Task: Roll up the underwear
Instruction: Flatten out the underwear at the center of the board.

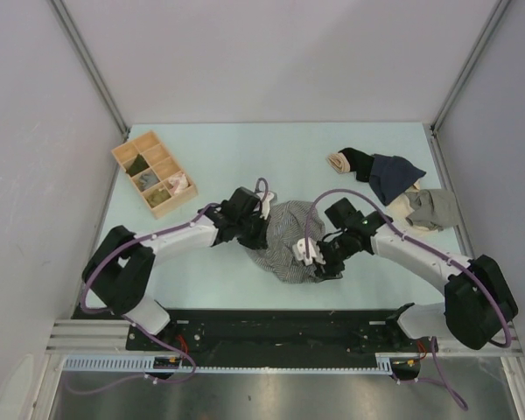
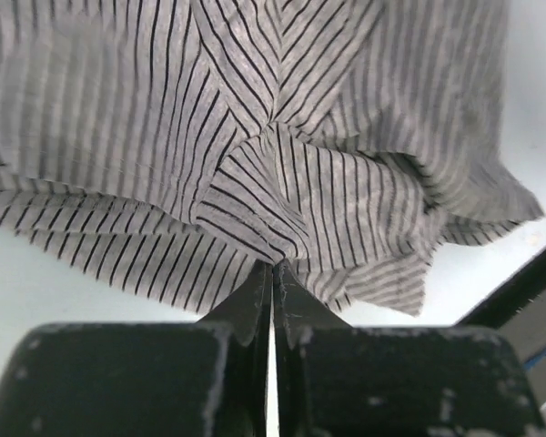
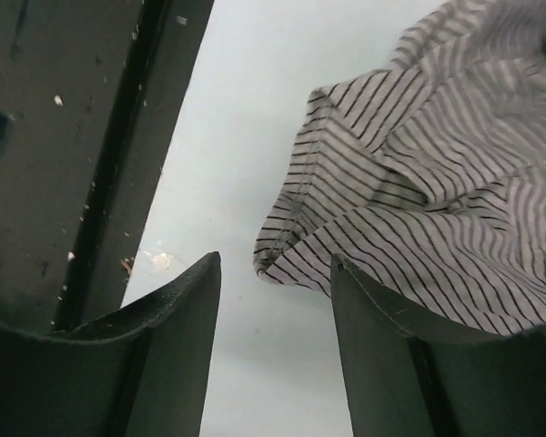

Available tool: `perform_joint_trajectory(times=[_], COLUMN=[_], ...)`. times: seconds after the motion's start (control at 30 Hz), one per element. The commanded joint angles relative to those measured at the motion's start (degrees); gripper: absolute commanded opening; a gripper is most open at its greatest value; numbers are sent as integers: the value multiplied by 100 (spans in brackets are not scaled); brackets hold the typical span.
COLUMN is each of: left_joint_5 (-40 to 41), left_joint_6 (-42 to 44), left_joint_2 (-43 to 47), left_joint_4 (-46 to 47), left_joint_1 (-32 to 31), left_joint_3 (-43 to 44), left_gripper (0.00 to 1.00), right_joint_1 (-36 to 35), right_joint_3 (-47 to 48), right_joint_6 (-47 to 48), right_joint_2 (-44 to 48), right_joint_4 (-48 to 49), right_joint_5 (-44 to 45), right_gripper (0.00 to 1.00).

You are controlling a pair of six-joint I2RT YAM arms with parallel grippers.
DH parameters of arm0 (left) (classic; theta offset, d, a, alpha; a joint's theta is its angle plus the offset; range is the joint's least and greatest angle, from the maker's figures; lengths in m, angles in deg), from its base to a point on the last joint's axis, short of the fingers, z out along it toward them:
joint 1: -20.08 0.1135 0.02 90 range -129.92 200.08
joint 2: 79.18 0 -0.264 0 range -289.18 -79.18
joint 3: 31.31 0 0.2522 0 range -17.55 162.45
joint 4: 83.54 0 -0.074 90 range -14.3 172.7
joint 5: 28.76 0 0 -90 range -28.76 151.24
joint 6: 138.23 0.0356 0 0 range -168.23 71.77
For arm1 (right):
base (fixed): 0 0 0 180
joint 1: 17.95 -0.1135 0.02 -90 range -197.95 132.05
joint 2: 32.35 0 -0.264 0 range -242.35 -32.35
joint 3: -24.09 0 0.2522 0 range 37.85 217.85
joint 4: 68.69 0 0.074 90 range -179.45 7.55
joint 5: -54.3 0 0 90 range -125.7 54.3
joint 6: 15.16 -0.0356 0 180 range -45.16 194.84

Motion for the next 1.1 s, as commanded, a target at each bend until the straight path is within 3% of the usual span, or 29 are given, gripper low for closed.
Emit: perform_joint_trajectory(times=[0.0, 0.27, 0.73, 0.83, 0.87, 0.93, 1.07], left_joint_5=[70, -229, -607, -616, -659, -730, -1369], left_joint_6=[-53, -221, -185, -177, -168, -142, -80], left_joint_2=[951, 2077, 2227, 2323, 2350, 2438, 2552], left_joint_4=[78, 78, 210, 210, 201, 201, 201], left_joint_1=[-5, 337, 707, 768, 786, 821, 839], left_joint_3=[-159, -634, -854, -889, -898, -872, -627], left_gripper=[0, 0, 0, 0, 1, 0, 1], right_joint_1=[-368, -711, -1124, -1177, -1186, -1177, -923], right_joint_3=[-210, -395, -483, -474, -457, -360, 0], right_joint_6=[353, 362, 353, 213, 169, -50, -490], right_joint_2=[-43, -544, -992, -1002, -967, -774, -3], right_joint_4=[763, 1159, 1001, 1063, 1063, 1011, 476], right_joint_5=[845, 1689, 2032, 2121, 2121, 2130, 2033], right_gripper=[55, 55, 52, 35, 18, 3, 0])
